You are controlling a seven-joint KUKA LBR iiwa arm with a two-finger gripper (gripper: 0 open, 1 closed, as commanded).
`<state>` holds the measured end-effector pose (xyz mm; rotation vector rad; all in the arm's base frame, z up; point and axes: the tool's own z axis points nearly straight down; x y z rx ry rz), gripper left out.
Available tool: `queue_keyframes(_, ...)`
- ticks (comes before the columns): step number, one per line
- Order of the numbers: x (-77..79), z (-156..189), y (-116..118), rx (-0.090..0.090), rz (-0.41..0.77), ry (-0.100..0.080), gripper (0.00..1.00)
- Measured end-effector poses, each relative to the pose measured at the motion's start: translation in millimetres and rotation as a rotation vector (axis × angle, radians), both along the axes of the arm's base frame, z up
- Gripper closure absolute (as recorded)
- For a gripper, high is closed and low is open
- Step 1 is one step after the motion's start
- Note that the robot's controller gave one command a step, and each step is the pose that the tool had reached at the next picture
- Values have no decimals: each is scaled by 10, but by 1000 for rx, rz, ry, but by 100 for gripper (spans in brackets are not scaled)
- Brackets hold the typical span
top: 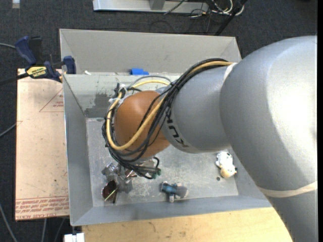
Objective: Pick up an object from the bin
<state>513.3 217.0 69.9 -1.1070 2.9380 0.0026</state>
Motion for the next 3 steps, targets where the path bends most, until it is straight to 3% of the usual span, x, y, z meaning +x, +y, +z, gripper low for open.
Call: queue_keyframes(3, -1, 268, 4, -1, -1, 0, 100)
